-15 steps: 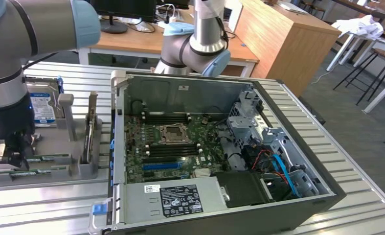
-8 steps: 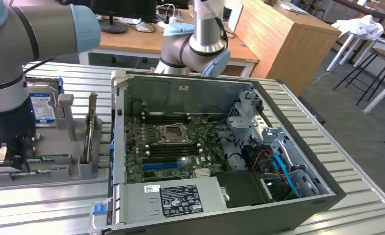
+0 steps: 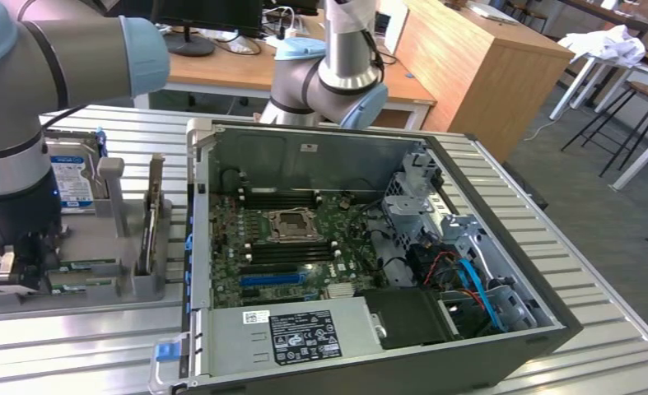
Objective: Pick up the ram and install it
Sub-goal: 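Pick up the ram and move it above insertion slot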
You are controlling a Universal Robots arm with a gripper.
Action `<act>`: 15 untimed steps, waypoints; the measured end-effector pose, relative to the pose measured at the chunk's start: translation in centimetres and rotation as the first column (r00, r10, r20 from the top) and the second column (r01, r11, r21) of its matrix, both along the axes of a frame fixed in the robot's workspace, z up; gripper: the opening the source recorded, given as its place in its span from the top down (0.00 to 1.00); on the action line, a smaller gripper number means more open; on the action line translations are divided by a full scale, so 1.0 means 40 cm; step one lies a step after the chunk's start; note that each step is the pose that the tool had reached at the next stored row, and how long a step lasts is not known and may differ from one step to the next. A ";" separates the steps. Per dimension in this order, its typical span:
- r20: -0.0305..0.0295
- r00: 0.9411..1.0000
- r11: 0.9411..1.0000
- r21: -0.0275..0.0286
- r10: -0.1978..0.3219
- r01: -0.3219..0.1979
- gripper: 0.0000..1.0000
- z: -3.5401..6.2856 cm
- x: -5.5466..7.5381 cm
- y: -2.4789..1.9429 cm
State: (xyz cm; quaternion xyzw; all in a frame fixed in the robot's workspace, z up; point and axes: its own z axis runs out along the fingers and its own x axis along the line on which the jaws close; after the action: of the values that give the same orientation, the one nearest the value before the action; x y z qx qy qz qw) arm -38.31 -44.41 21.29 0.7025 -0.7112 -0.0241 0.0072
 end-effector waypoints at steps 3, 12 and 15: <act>0.000 1.000 1.000 0.000 0.000 0.000 0.59 -0.007 0.000 0.000; 0.000 1.000 1.000 0.000 0.000 0.000 0.59 -0.010 0.002 0.000; 0.000 1.000 1.000 0.000 0.001 -0.001 0.59 -0.009 0.008 0.000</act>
State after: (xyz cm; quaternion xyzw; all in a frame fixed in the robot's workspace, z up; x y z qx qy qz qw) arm -38.01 -44.41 20.92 0.7031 -0.7107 -0.0241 0.0074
